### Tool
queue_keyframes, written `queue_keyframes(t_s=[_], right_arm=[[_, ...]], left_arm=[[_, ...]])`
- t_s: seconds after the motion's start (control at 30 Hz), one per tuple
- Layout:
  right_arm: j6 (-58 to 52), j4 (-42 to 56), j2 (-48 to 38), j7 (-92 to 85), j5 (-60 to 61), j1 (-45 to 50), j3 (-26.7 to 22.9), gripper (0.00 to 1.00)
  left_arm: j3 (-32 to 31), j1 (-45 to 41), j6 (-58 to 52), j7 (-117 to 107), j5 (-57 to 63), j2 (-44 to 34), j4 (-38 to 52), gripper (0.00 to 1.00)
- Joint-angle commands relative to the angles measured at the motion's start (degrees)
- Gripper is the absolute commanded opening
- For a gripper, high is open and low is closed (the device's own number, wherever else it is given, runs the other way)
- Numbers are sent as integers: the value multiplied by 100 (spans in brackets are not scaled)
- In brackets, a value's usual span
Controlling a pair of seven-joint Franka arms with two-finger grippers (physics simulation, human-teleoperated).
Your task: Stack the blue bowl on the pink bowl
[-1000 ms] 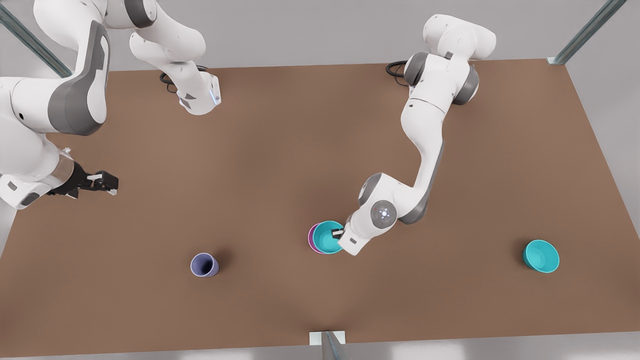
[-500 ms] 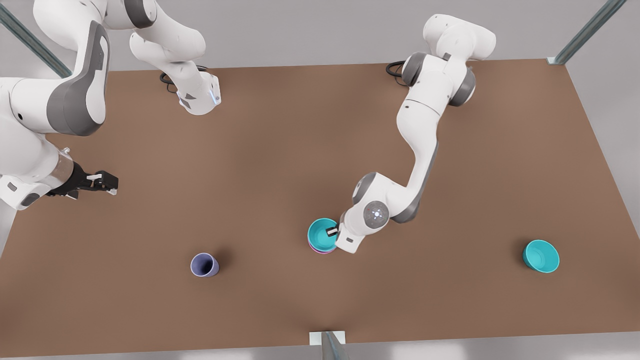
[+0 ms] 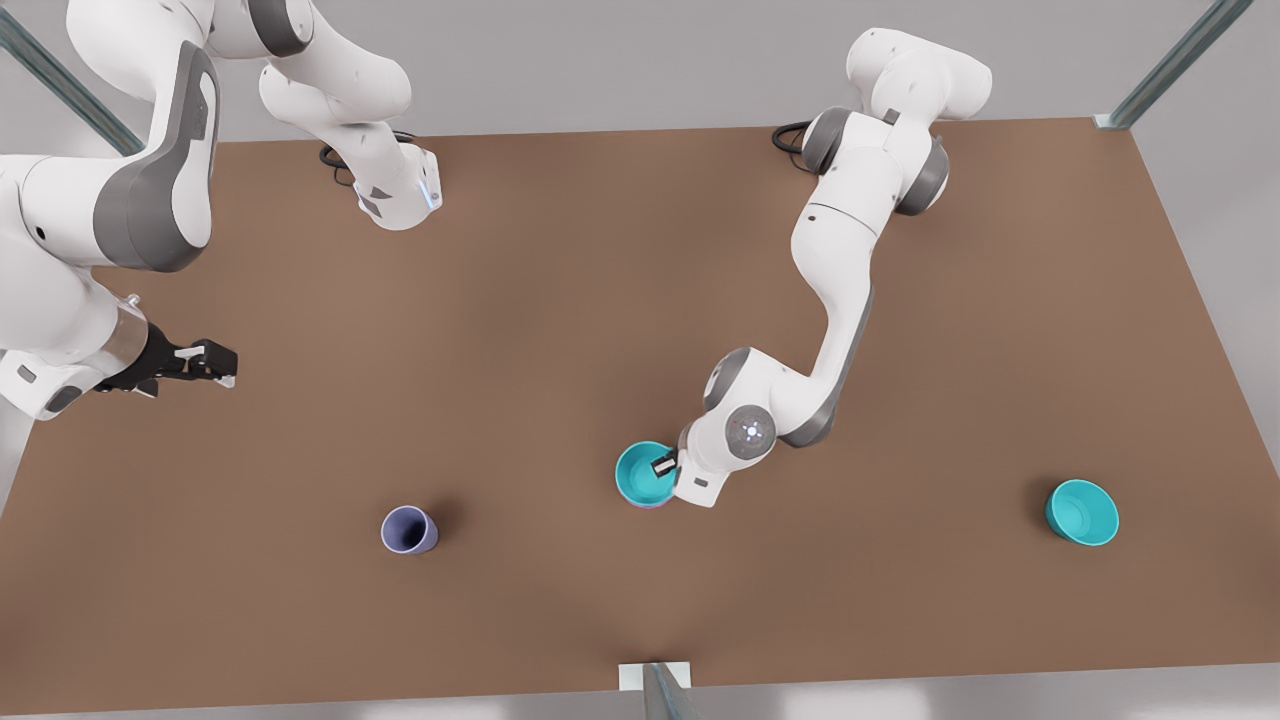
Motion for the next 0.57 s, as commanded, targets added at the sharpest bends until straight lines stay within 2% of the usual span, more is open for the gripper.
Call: queue_keyframes(t_s=[0.0, 0.03, 0.07, 0.1, 0.13, 0.17, 0.27, 0.3, 0.33, 0.37, 0.4, 0.53], right_arm=[[-13, 10, -4, -73, 3, 0, -1, 100], [-13, 10, -4, -73, 3, 0, -1, 100], [-13, 1, -4, -73, 3, 0, -1, 100], [-22, 1, -13, -73, 3, 0, -1, 100], [-13, 10, -4, -73, 12, 0, -1, 100], [-13, 10, -13, -73, 12, 0, -1, 100], [-22, 1, -13, -82, 12, 0, -1, 100], [-40, 10, -13, -82, 12, 0, -1, 100], [-40, 1, -13, -82, 12, 0, -1, 100], [-31, 1, -13, -82, 12, 0, -1, 100], [-40, 1, -13, -82, 12, 0, -1, 100], [-40, 10, -13, -81, 12, 0, -1, 100]], left_arm=[[14, 45, -173, -230, 58, -62, 12, 100], [93, 88, -875, -231, 215, -316, 13, 100], [119, 430, -2093, -56, 523, -841, 13, 100], [110, 869, -3271, 845, 760, -1422, 13, 100], [119, 1204, -3970, 2200, 1443, -1986, 13, 100], [119, 1441, -4023, 3335, 1780, -2258, 13, 100], [119, 1952, -4603, 4384, 1974, -2576, 13, 100], [-188, 2426, -4333, 4541, 1983, -2927, -399, 100], [-215, 2585, -2927, 5279, 1965, -3988, -2119, 100], [-206, 2637, -2652, 5351, 1921, -4456, -2686, 100], [-206, 2655, -3390, 5351, 1860, -4457, -2299, 100], [-206, 2664, -3602, 5351, 1851, -4500, -2158, 100]])
